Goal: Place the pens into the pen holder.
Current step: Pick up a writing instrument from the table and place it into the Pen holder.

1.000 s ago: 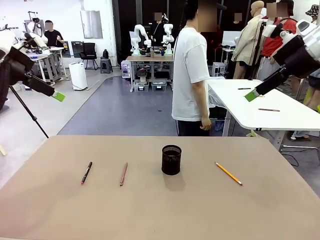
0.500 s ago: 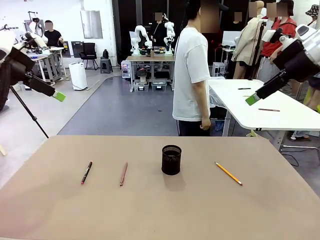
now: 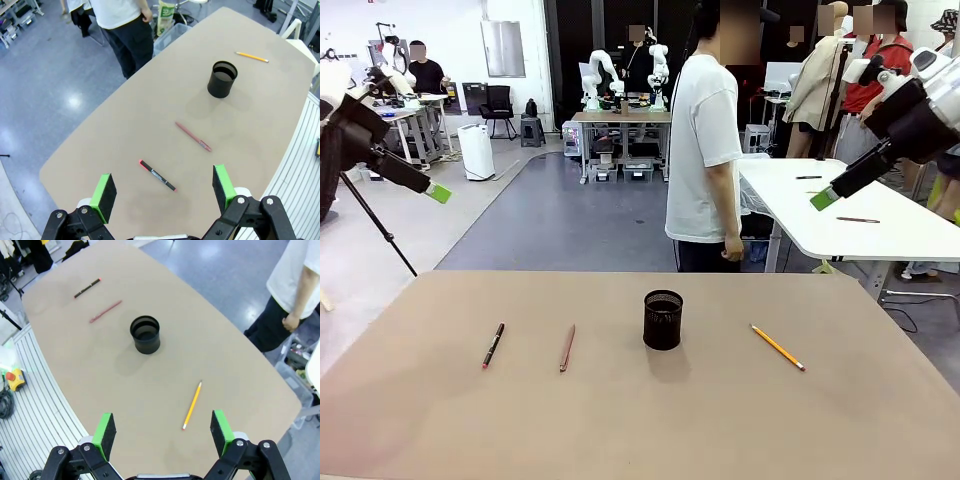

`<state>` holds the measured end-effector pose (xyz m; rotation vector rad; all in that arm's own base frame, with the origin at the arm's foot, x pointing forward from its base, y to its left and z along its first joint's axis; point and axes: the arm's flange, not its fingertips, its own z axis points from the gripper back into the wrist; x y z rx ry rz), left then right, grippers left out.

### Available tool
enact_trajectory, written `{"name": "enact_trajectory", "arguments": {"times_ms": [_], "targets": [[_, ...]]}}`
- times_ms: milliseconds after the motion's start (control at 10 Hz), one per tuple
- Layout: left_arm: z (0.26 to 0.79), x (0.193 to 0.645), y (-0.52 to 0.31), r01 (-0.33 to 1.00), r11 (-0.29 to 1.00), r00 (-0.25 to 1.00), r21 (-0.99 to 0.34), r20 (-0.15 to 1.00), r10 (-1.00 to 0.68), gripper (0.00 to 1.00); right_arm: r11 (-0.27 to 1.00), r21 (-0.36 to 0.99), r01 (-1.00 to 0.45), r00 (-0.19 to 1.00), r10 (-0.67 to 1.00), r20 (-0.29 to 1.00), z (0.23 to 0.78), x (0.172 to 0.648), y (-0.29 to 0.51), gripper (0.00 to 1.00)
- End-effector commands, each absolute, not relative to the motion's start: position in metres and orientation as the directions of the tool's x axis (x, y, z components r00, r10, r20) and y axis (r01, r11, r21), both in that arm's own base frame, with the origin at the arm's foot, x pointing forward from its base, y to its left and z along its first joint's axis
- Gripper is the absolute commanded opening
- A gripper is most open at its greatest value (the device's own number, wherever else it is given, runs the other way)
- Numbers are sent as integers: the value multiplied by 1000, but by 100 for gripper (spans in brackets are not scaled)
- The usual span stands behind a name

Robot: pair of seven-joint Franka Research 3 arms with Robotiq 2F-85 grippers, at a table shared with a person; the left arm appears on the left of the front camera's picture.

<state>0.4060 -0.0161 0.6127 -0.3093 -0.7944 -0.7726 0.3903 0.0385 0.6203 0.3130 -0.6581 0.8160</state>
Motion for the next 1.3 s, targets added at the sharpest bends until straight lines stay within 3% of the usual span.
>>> {"name": "enact_trajectory", "arguments": {"times_ms": [0, 1000, 1200], "targets": [[613, 406, -16, 725, 688, 453, 25, 736, -504, 100, 653, 19, -757, 503, 564, 655, 622, 391, 39, 100], [613, 406, -16, 723, 690, 451, 29, 737, -503, 100, 653, 19, -757, 503, 564, 655, 622, 391, 39, 100], [610, 403, -53, 669, 742, 591, -32, 628, -506, 100, 653, 19, -757, 503, 564, 655, 622, 391, 39, 100]]}}
